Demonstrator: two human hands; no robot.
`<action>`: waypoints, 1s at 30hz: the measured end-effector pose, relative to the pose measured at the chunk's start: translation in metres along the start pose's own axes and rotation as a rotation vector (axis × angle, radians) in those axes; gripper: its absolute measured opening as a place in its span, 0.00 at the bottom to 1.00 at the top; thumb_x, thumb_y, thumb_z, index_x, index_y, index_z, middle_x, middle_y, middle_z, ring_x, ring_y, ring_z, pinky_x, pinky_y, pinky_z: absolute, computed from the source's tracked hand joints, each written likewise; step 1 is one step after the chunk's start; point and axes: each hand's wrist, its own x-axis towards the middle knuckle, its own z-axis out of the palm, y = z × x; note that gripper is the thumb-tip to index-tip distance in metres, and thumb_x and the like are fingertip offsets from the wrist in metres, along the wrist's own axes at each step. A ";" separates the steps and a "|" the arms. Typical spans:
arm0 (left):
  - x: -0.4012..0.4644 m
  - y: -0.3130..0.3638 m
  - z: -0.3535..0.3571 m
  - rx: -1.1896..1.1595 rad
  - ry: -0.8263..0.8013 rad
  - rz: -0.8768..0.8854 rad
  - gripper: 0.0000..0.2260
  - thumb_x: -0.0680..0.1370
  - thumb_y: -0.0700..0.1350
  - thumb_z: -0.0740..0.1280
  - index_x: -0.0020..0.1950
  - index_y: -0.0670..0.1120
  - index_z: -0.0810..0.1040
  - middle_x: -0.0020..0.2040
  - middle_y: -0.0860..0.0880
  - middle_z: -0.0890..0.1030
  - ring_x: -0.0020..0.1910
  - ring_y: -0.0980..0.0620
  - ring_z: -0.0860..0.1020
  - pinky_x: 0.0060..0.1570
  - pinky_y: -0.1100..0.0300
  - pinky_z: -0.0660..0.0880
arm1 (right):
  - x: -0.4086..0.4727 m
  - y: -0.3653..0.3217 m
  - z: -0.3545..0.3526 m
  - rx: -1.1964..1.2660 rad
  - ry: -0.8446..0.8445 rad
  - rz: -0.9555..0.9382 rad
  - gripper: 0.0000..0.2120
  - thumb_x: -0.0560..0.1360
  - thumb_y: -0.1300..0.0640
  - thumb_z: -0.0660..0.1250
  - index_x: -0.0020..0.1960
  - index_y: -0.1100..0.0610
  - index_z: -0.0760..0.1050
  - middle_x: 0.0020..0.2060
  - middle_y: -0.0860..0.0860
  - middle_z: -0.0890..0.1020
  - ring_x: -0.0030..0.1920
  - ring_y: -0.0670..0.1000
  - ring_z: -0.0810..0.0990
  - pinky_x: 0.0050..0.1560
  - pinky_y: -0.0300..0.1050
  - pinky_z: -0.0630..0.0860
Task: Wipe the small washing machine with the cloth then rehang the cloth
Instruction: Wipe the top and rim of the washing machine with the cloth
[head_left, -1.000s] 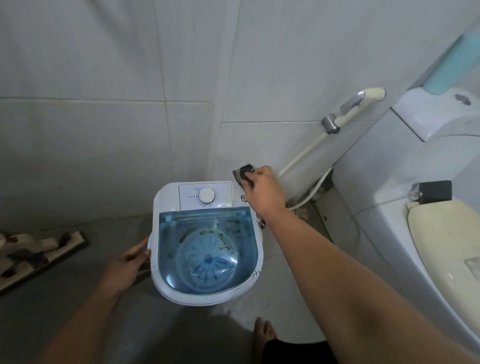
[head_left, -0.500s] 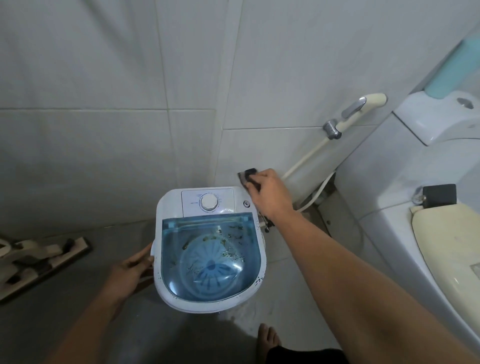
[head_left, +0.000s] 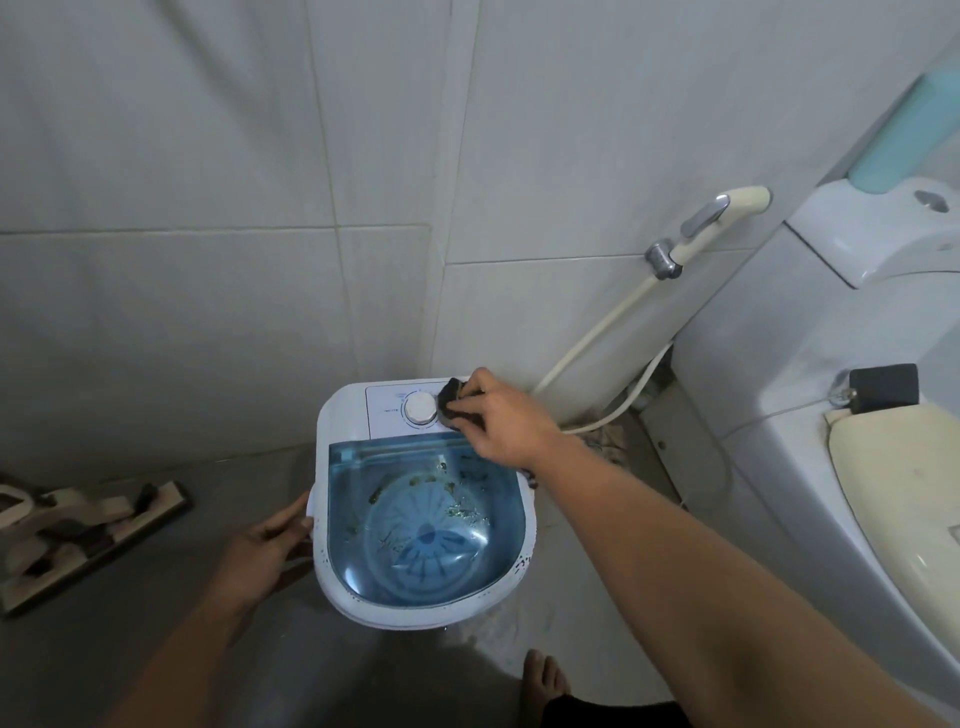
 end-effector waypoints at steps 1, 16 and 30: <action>-0.001 0.001 0.001 0.005 -0.005 0.002 0.16 0.80 0.42 0.65 0.65 0.57 0.78 0.54 0.45 0.86 0.54 0.45 0.82 0.59 0.48 0.76 | 0.010 0.005 -0.011 0.022 -0.042 0.042 0.16 0.79 0.48 0.66 0.64 0.48 0.81 0.59 0.49 0.76 0.54 0.55 0.81 0.54 0.53 0.80; 0.000 0.000 -0.002 0.000 -0.013 -0.005 0.16 0.79 0.44 0.67 0.66 0.56 0.78 0.53 0.48 0.86 0.54 0.47 0.84 0.57 0.51 0.78 | -0.022 -0.011 0.012 0.033 -0.058 0.011 0.15 0.79 0.49 0.66 0.63 0.49 0.81 0.56 0.51 0.75 0.55 0.56 0.78 0.51 0.54 0.79; -0.004 0.005 0.005 0.018 0.006 -0.004 0.15 0.80 0.41 0.66 0.63 0.57 0.78 0.50 0.48 0.87 0.54 0.45 0.83 0.53 0.53 0.77 | -0.017 0.002 0.002 0.021 -0.109 -0.028 0.16 0.80 0.47 0.65 0.66 0.49 0.79 0.56 0.50 0.75 0.53 0.54 0.79 0.52 0.53 0.79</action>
